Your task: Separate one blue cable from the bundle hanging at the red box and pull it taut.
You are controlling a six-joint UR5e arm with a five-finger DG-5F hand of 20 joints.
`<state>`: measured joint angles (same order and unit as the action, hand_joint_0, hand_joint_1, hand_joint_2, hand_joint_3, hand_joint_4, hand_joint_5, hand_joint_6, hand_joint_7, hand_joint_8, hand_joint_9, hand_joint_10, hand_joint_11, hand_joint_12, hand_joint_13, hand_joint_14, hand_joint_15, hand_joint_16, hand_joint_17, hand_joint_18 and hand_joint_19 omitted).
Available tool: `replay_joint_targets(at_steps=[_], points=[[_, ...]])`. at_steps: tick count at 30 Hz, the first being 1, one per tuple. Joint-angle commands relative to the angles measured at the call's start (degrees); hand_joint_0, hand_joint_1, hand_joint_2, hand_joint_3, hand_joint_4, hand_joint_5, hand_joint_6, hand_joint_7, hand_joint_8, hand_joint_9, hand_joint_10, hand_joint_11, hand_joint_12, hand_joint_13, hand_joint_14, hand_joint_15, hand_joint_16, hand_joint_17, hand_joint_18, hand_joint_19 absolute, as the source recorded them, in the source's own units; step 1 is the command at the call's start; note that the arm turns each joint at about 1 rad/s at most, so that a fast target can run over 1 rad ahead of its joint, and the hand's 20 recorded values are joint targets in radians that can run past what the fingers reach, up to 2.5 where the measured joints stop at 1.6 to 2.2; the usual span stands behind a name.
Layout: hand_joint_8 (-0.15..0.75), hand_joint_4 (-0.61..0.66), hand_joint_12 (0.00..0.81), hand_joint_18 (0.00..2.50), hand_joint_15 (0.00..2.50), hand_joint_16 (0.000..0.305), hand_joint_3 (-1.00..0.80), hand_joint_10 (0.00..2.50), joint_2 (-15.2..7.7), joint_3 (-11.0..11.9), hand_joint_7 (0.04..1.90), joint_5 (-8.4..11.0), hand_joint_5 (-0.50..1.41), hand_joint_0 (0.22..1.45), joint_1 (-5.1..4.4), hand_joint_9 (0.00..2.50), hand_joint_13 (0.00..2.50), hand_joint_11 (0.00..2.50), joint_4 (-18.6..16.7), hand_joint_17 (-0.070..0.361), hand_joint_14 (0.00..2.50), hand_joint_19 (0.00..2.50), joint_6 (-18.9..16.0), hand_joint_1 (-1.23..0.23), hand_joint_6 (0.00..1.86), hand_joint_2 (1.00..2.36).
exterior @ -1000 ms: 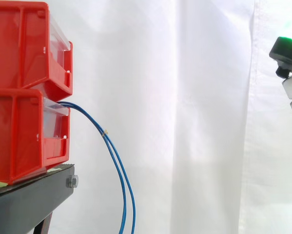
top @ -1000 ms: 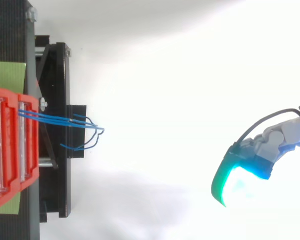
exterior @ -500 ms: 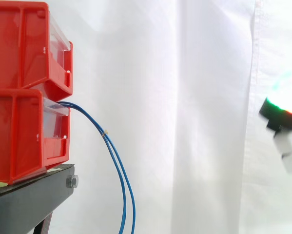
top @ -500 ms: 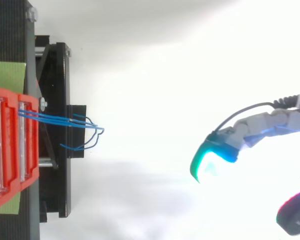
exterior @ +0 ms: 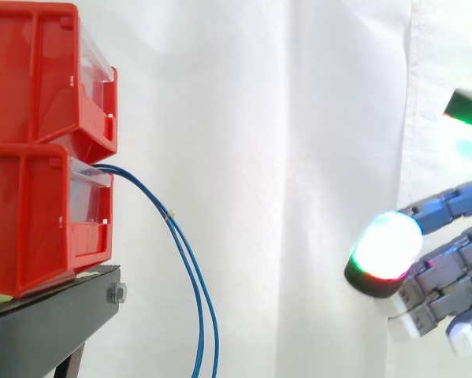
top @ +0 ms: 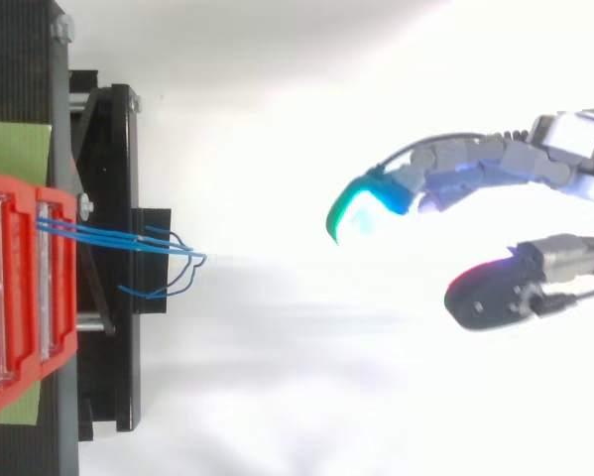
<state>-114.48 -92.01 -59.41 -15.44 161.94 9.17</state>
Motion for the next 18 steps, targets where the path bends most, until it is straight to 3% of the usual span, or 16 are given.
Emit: replay_joint_targets(at_steps=[1, 6, 12, 14, 18], points=[[0.275, 0.25, 0.349, 0.45, 0.2, 0.049, -0.5, 0.01, -2.77, 0.08, 0.8, 4.56, -0.21, 0.56, 0.42, 0.5, 0.44, 0.22, -3.48, 0.111, 0.01, 0.52, -0.03, -0.47, 0.5, 1.0], [0.276, 0.25, 0.349, 0.46, 0.2, 0.05, -0.5, 0.01, -5.05, 0.34, 0.8, 6.76, -0.21, 0.56, 0.5, 0.51, 0.44, 0.22, -8.4, 0.112, 0.01, 0.52, 1.02, -0.47, 0.5, 1.0], [0.278, 0.26, 0.347, 0.46, 0.2, 0.05, -0.5, 0.01, -7.6, 1.57, 0.8, 8.87, -0.21, 0.56, 0.77, 0.51, 0.44, 0.22, -9.28, 0.111, 0.01, 0.53, 2.08, -0.47, 0.5, 1.0], [0.277, 0.25, 0.348, 0.46, 0.19, 0.05, -0.5, 0.01, -9.01, 2.81, 0.8, 9.75, -0.21, 0.56, 0.94, 0.51, 0.44, 0.22, -9.45, 0.111, 0.01, 0.53, 1.99, -0.47, 0.5, 1.0], [0.278, 0.26, 0.346, 0.46, 0.2, 0.05, -0.5, 0.01, -13.75, 7.9, 0.8, 9.92, -0.21, 0.56, 1.73, 0.51, 0.44, 0.22, -8.22, 0.112, 0.01, 0.53, 1.46, -0.46, 0.5, 1.0]])
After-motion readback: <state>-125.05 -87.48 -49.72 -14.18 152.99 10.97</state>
